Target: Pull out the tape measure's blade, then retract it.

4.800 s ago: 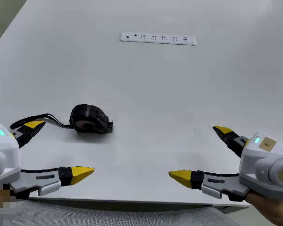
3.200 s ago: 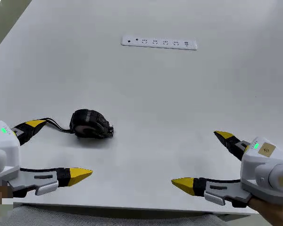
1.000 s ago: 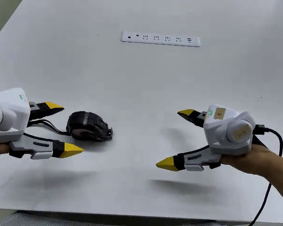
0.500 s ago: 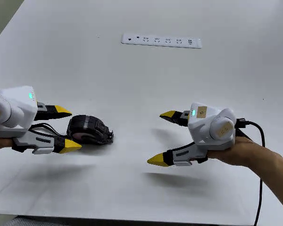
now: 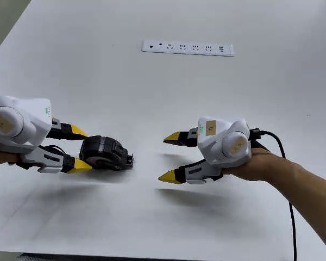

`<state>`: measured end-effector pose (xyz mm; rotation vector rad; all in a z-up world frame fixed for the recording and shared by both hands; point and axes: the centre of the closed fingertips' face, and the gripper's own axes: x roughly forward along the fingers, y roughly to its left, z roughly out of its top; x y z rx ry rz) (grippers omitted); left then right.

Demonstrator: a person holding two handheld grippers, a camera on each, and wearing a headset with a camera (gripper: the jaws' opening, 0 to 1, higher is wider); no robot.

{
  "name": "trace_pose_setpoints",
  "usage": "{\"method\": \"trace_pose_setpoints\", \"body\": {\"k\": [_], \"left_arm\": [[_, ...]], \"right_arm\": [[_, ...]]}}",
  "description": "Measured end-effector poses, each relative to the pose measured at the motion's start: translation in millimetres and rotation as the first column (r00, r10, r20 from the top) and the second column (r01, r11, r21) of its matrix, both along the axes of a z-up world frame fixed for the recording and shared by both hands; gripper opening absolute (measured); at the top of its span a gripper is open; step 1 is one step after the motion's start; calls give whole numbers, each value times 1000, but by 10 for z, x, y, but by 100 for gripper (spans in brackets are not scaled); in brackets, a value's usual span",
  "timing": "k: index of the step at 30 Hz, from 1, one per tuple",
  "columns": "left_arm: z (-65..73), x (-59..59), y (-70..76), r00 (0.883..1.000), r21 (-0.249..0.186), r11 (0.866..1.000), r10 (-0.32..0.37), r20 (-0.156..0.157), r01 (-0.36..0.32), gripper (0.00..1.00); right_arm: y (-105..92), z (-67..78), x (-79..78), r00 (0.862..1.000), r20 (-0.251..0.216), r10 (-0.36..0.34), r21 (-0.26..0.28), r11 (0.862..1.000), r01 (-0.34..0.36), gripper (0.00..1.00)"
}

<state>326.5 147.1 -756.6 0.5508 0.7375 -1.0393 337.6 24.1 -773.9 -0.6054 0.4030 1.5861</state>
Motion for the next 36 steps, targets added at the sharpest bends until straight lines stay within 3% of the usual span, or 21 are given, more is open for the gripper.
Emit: {"method": "trace_pose_setpoints", "body": {"k": [11, 18, 36], "left_arm": [[-33, 25, -26, 996, 30, 996, -85, -30, 86, 27], [-50, 18, -55, 991, 47, 990, -133, -30, 134, 25], [-60, 14, -56, 992, 15, 992, -124, -29, 125, 23]], "right_arm": [[260, -56, 1, 996, 11, 83, -19, 996, -83, 32], [388, -105, -33, 994, -3, 109, -28, 994, -109, 25], [601, -276, -61, 994, -13, 112, -55, 992, -113, 13]]}}
